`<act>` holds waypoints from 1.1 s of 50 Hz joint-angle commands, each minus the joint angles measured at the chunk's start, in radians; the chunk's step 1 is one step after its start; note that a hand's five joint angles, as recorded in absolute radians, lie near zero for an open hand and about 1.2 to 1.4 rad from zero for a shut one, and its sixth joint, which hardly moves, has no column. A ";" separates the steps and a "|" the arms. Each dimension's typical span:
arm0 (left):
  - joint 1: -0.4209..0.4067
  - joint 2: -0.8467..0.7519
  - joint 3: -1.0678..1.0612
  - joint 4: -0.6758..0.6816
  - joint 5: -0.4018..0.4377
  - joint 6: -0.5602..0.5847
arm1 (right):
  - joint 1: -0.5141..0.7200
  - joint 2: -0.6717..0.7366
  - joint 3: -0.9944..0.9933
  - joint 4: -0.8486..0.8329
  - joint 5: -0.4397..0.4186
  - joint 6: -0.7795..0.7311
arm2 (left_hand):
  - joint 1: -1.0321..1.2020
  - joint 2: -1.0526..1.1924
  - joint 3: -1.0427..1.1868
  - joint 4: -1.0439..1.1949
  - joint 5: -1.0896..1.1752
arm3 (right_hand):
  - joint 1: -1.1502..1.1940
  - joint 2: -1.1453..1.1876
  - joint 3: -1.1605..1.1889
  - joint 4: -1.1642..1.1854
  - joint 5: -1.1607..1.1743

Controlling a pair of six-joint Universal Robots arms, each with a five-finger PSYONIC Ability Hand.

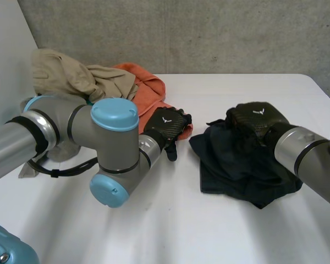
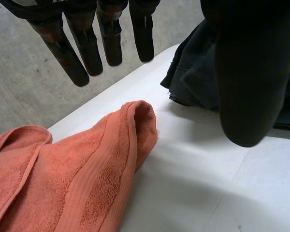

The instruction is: Fold the laundry.

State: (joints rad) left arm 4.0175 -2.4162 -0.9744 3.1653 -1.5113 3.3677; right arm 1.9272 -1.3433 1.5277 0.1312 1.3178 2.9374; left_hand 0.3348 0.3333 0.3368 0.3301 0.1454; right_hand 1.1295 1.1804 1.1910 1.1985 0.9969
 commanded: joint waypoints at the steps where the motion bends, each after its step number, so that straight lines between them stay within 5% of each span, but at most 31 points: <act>1: -0.009 0.008 0.002 0.018 0.020 -0.066 | 0.059 -0.108 -0.041 0.062 -0.017 0.000 | -0.095 -0.093 -0.097 -0.090 -0.080 | 0.267 0.216 0.205 0.198 0.225; 10: -0.106 -0.050 0.048 0.018 0.086 -0.198 | 0.121 -0.174 -0.104 0.097 -0.017 0.005 | -0.008 -0.006 -0.010 -0.003 0.007 | 0.267 0.216 0.205 0.198 0.225; 15: -0.141 -0.044 0.049 -0.062 0.073 -0.257 | 0.086 -0.192 -0.129 0.079 0.007 0.017 | 1.059 1.061 1.057 1.064 1.074 | 0.267 0.216 0.205 0.198 0.225; 22: -0.039 0.195 -0.010 -0.096 -0.061 -0.338 | 0.010 -0.191 -0.135 0.058 0.017 0.022 | 1.061 1.063 1.059 1.066 1.076 | 0.267 0.216 0.205 0.198 0.225; 31: 0.024 0.581 -0.236 0.038 0.078 -0.378 | -0.085 -0.177 -0.115 -0.051 0.031 0.094 | 1.061 1.063 1.059 1.066 1.076 | 0.267 0.216 0.205 0.198 0.225; 37: 0.011 0.517 -0.310 0.074 0.056 -0.357 | -0.073 -0.082 -0.081 -0.104 0.035 0.135 | 1.061 1.063 1.059 1.066 1.076 | 0.267 0.216 0.205 0.198 0.225; 44: 0.006 0.269 -0.274 0.073 -0.056 -0.242 | -0.080 0.134 -0.095 -0.136 0.072 0.098 | 1.061 1.063 1.059 1.066 1.076 | 0.267 0.216 0.205 0.198 0.225; 48: 0.014 0.210 -0.224 0.032 -0.093 -0.179 | -0.067 0.254 -0.155 -0.121 0.132 -0.001 | 0.064 0.065 0.062 0.069 0.079 | -0.955 -1.006 -1.016 -1.024 -0.997; 55: 0.034 0.388 -0.317 0.015 -0.063 -0.149 | -0.036 0.208 -0.158 -0.032 0.152 -0.077 | -0.157 -0.155 -0.159 -0.152 -0.142 | -0.955 -1.006 -1.016 -1.024 -0.997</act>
State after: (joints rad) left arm 4.0341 -2.1707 -1.2143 3.1829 -1.6006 3.2035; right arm 1.8700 -1.0848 1.3689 0.0476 1.4593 2.8969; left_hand 0.2220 0.2240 0.2286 0.2180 0.0499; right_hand 0.2607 0.2089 0.2093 0.2134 0.0515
